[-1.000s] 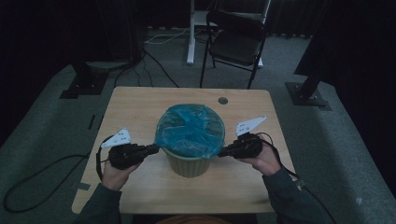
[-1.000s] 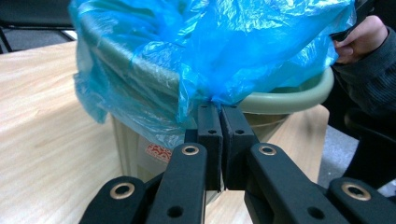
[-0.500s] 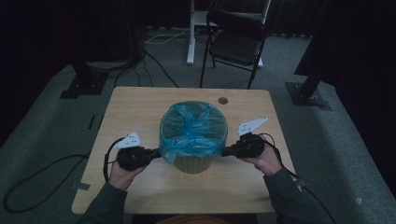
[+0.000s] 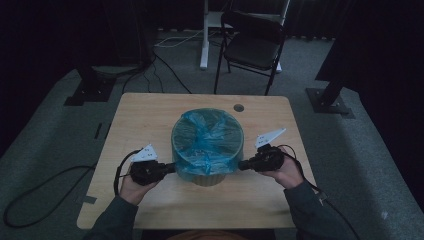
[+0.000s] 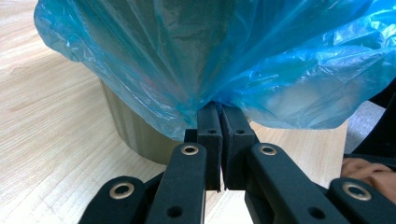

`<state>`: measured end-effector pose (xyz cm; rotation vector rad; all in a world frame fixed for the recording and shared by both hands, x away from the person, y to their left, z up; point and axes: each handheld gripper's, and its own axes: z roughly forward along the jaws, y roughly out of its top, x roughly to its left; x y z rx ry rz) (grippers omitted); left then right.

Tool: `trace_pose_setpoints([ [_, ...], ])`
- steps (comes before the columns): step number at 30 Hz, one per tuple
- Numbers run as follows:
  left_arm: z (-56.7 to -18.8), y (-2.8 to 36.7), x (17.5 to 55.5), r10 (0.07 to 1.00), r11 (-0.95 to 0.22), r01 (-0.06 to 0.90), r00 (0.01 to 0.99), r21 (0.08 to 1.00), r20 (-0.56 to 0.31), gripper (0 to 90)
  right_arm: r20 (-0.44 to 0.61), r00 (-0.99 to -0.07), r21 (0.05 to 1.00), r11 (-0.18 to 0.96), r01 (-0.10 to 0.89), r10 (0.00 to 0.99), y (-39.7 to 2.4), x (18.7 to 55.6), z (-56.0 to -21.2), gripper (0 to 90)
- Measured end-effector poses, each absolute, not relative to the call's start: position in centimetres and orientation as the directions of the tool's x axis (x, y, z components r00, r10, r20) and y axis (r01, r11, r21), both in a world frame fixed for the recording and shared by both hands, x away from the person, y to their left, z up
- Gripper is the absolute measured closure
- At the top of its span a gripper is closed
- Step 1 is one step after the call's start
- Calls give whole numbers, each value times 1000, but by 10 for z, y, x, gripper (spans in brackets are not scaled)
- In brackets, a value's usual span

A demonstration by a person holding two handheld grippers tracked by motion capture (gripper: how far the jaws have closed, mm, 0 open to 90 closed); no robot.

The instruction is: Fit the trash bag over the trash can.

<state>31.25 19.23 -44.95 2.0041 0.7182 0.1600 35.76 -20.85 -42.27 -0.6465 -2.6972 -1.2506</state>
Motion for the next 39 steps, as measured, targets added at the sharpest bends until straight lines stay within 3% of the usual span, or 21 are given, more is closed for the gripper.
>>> trace_pose_setpoints([
  [5, -455, 200, 315, 588, -359, 452, 789, 817, -178, 857, 255, -898, 695, 578, 428, 358, -212, 359, -424, 883],
  [13, -443, 223, 307, 597, -270, 449, 772, 852, -218, 767, 244, -912, 747, 536, 394, 330, -226, 351, -411, 695],
  [21, -427, 234, 301, 601, -220, 415, 770, 883, -212, 714, 222, -934, 809, 482, 336, 279, -224, 345, -390, 630],
  [30, -417, 243, 301, 595, -173, 397, 771, 901, -225, 670, 224, -940, 804, 496, 328, 259, -213, 349, -389, 601],
  [39, -412, 206, 308, 501, -249, 360, 842, 899, -199, 596, 235, -950, 802, 511, 308, 204, -202, 347, -392, 624],
])
